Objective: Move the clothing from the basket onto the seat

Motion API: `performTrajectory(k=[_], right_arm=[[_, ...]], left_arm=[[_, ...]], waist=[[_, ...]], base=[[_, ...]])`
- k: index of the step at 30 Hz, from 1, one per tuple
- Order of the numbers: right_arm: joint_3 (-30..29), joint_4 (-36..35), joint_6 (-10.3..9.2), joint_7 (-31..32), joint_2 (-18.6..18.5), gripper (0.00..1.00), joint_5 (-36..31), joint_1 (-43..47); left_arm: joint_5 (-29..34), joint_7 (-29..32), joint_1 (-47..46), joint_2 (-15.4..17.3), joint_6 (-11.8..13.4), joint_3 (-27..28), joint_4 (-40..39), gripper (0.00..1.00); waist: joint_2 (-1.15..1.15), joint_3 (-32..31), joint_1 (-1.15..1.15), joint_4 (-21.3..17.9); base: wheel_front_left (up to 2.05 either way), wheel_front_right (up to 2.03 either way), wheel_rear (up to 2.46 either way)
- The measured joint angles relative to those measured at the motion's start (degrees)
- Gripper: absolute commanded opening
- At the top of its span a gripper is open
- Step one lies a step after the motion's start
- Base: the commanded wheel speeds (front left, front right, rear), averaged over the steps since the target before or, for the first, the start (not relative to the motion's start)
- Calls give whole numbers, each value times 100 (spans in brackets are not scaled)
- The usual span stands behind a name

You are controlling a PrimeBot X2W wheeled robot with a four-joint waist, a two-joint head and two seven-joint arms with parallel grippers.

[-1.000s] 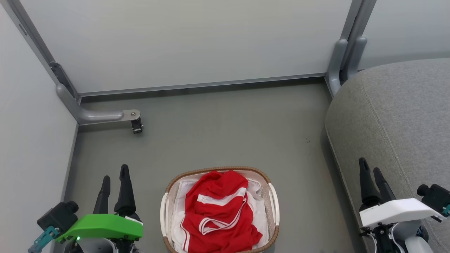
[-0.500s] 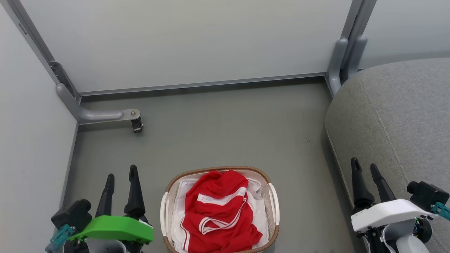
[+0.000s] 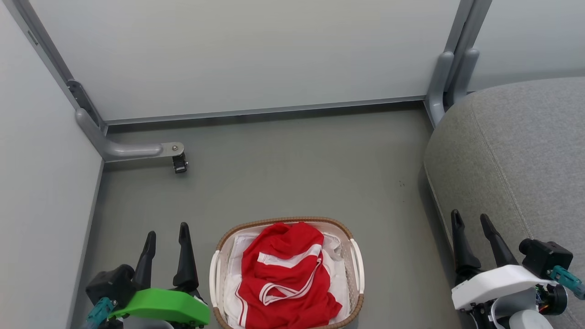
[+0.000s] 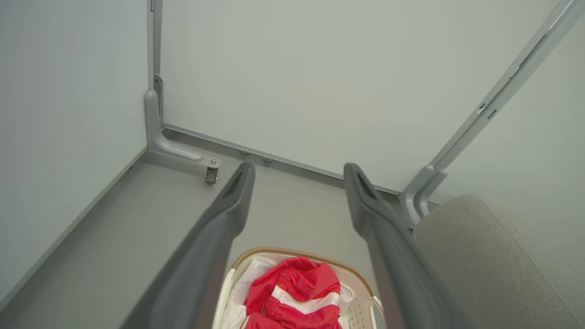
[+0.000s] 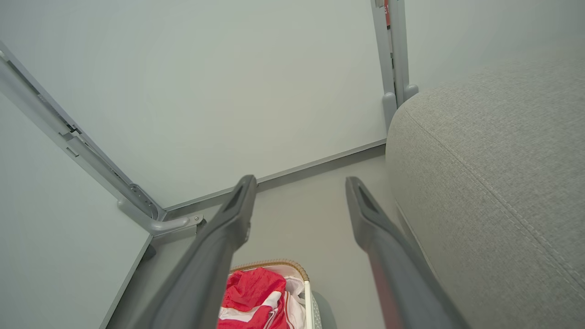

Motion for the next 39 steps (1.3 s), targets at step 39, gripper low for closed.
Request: performTrajectory(k=[39], right_arm=[[134,68,1,-433,-16,100,-1781,40]], left_arm=[[1401,-436,127,11,107,-265,367,100]], waist=[[0,18,0,57]], base=[[0,0,0]])
